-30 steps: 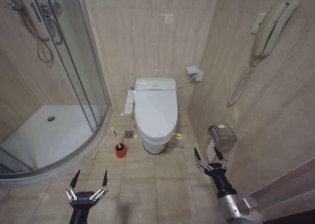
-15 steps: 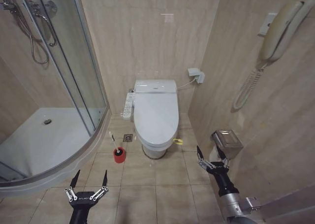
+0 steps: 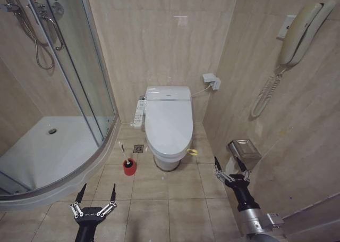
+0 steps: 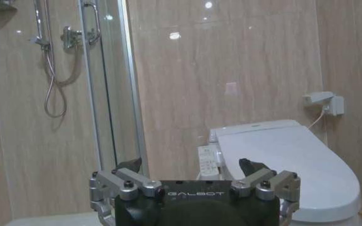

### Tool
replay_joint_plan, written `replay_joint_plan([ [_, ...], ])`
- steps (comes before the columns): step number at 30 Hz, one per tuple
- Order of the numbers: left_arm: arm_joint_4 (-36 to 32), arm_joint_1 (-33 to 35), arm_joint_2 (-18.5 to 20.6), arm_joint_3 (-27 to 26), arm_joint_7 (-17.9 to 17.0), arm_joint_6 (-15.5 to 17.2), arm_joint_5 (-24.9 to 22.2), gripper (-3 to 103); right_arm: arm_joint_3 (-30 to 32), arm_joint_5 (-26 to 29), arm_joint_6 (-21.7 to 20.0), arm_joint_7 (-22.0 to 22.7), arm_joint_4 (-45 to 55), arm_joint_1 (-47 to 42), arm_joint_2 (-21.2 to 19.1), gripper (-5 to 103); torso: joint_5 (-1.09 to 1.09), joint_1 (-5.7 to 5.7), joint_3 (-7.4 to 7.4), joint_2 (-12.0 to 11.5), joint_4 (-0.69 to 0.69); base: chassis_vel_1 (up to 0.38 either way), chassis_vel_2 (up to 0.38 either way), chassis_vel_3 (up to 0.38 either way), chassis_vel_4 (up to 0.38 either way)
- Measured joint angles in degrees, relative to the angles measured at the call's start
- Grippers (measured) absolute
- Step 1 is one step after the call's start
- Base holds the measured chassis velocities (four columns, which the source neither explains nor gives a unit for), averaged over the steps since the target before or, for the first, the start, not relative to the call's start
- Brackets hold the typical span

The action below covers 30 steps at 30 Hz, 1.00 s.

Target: Open the toilet lid, clean the toilet bowl with a toilet brush, close the toilet lid, and flush.

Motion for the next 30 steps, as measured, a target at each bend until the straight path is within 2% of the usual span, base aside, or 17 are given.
replay_joint_plan([
  [17,0.0,0.0,0.0,0.0,0.0,0.0,0.0,100,0.4,0.7,-0.1,2.1,-0.9,1.2,-1.1,100,0.0,0.05,0.02,0.0,-0.01,-0.162,0.157,0.164,-0.153],
  [19,0.0,0.0,0.0,0.0,0.0,0.0,0.0,100,0.4,0.7,-0.2,2.3,-1.1,1.6,-1.3,100,0.01,0.09,0.03,0.0,0.03,-0.187,0.191,0.187,-0.181],
  [21,0.0,0.0,0.0,0.0,0.0,0.0,0.0,100,0.5,0.7,-0.2,2.5,-1.3,1.9,-1.4,100,-0.02,0.08,0.03,0.0,-0.03,-0.097,0.125,0.051,-0.043],
  [30,0.0,0.0,0.0,0.0,0.0,0.0,0.0,100,0.4,0.4,-0.1,2.5,-1.9,2.4,-1.3,100,0.02,-0.02,-0.01,0.0,0.0,0.008,-0.003,-0.018,0.019],
])
